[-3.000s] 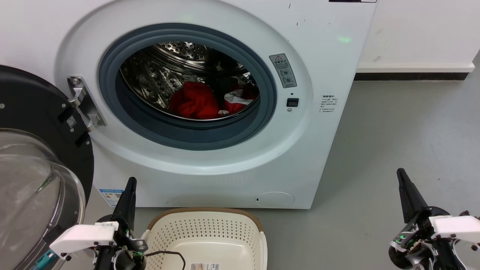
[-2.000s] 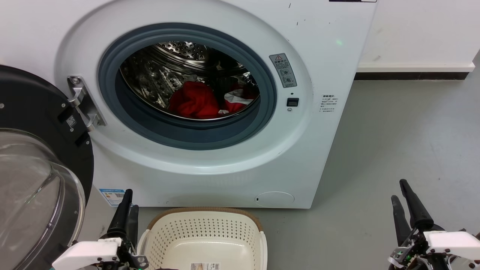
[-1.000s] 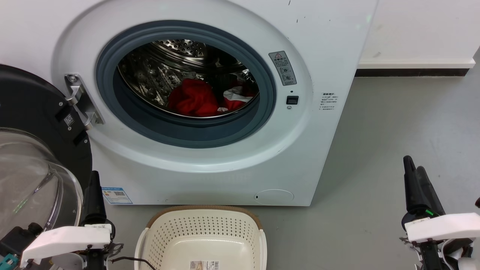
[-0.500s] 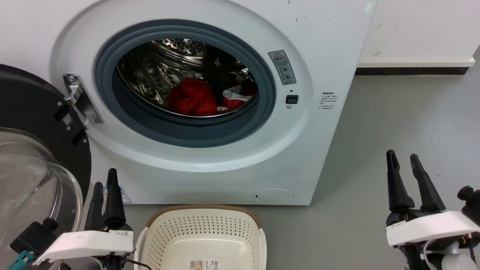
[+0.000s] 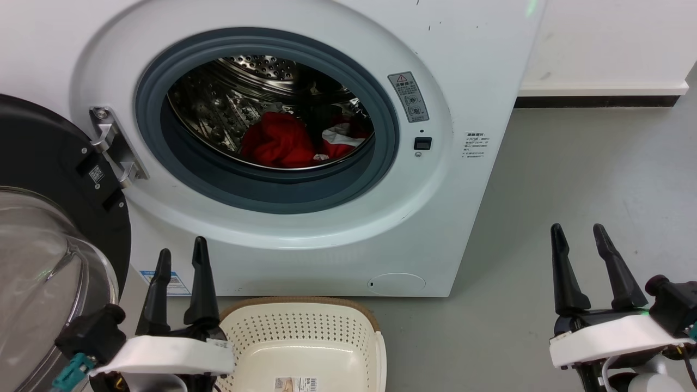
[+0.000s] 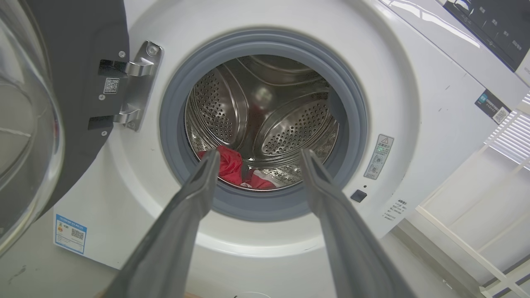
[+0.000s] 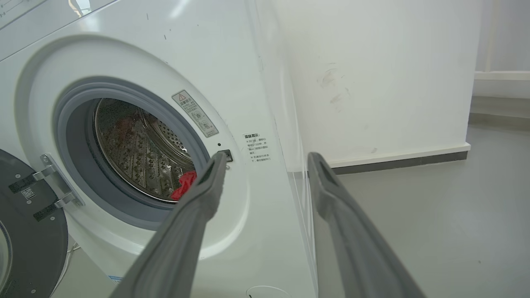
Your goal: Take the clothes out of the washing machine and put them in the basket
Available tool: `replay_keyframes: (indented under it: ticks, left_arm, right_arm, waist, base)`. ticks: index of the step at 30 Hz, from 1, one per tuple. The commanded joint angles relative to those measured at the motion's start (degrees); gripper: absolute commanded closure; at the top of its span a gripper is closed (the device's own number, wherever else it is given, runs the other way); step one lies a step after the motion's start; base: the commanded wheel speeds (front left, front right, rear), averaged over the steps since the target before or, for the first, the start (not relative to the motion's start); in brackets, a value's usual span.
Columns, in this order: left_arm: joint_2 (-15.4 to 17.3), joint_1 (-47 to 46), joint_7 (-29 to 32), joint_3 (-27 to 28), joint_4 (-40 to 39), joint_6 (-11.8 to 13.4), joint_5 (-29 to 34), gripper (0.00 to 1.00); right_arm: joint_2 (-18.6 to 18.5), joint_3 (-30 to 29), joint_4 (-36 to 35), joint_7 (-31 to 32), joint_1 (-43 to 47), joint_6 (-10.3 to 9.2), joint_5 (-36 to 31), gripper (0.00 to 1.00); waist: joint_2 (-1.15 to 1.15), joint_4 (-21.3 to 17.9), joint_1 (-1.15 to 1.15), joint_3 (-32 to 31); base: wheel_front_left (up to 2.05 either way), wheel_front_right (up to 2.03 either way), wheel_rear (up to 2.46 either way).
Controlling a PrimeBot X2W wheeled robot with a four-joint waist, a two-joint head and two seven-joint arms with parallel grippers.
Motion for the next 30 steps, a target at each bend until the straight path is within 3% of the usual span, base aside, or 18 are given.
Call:
replay_keyframes:
  ticks: [1, 10, 22, 30]
  left_arm:
    - [0.12, 0.07, -0.59, -0.53, -0.95, 0.3, 1.83, 0.0]
    - [0.38, 0.87, -1.88, -3.94, -0.58, 2.08, 10.65, 0.0]
    - [1.41, 1.7, -3.54, -6.42, 0.56, 4.89, 16.74, 0.0]
    - [1.72, 2.26, -4.52, -7.64, 1.8, 4.58, 20.9, 0.0]
  right_arm:
    - [-0.26, 0.2, -0.92, -0.52, 0.07, 0.0, -1.77, 0.0]
    - [-0.26, 0.91, -0.3, -1.91, 0.83, 0.0, -7.77, 0.0]
    - [-0.26, 1.13, 1.95, -3.45, 2.03, 0.0, -12.42, 0.0]
    - [-0.24, 0.96, 3.51, -4.47, 2.42, -0.01, -15.08, 0.0]
  waist:
    - [0.0, 0.01, 0.0, -0.04]
    - [0.0, -0.05, 0.0, -0.21]
    - [0.0, -0.17, 0.0, -0.16]
    - [0.0, -0.43, 0.0, -0.07]
  base:
    - [0.0, 0.0, 0.0]
    - [0.0, 0.0, 0.0]
    - [0.0, 0.0, 0.0]
    - [0.0, 0.0, 0.0]
